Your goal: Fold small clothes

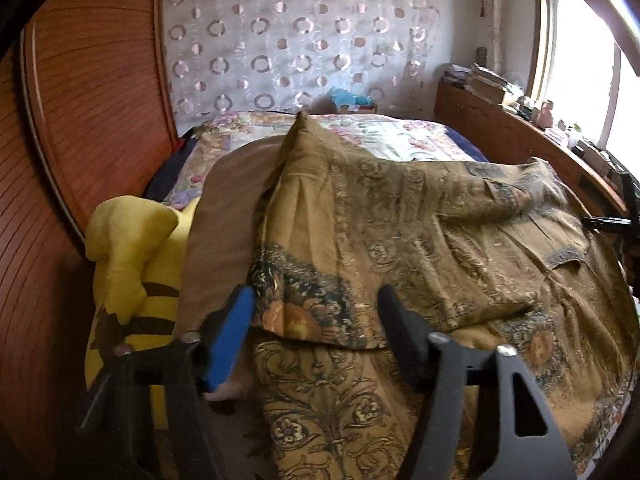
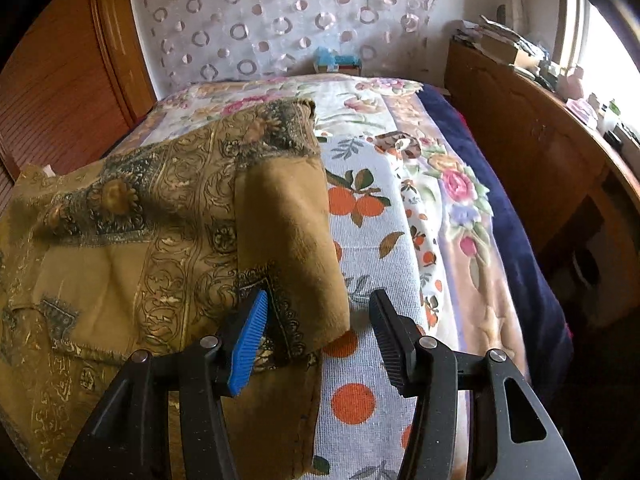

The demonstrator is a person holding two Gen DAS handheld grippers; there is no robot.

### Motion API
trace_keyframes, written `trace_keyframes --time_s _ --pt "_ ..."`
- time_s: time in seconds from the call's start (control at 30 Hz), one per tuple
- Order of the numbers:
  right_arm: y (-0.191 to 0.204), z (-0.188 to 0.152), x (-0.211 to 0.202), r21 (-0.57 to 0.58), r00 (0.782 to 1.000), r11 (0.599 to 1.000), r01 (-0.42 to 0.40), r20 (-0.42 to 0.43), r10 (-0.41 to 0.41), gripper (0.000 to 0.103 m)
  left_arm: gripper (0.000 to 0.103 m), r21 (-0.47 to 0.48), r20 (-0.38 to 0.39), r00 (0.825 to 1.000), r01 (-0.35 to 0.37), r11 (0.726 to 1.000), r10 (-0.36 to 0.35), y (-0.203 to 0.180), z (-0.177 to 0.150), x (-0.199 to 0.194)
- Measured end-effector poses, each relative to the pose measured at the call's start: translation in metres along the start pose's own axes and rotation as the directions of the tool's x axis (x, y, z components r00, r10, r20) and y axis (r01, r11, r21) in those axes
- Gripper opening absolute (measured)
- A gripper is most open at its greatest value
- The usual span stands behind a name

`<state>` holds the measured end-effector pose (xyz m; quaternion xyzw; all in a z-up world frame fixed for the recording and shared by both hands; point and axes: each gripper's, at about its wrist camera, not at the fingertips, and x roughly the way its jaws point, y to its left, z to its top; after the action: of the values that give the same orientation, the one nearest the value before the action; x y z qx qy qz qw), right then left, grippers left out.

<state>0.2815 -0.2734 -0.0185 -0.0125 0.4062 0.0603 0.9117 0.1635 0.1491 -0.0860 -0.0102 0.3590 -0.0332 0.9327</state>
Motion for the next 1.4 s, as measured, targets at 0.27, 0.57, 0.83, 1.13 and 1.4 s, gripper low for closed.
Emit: trace_keyframes --time_s 0.27,0.57,0.83,1.13,1.4 --pt "0.001 -0.010 -0.001 -0.008 1.000 1.000 0.010 0.021 -0.010 0.055 0.025 0.059 -0.026 0.999 -0.037 0.998 0.039 -0.006 0.002 0.002" --pt "0.024 -0.025 -0.005 -0.127 0.998 0.992 -0.023 0.048 0.029 0.005 0.025 0.027 -0.022 0.996 -0.081 0.996 0.082 0.013 0.002 -0.003" --pt "0.032 -0.013 -0.067 -0.123 0.968 0.987 -0.101 0.218 0.127 0.003 0.032 0.022 -0.064 0.993 -0.100 0.995 0.101 0.016 -0.001 0.010" --pt "0.042 -0.029 -0.093 -0.147 0.952 0.982 -0.115 0.266 0.151 0.002 0.047 0.004 -0.064 0.992 -0.109 0.994 0.109 0.022 -0.002 0.014" --pt "0.045 -0.029 -0.089 -0.158 0.961 0.982 -0.104 0.237 0.139 0.002 0.007 0.035 -0.032 0.997 -0.065 0.997 0.066 0.016 -0.002 0.006"
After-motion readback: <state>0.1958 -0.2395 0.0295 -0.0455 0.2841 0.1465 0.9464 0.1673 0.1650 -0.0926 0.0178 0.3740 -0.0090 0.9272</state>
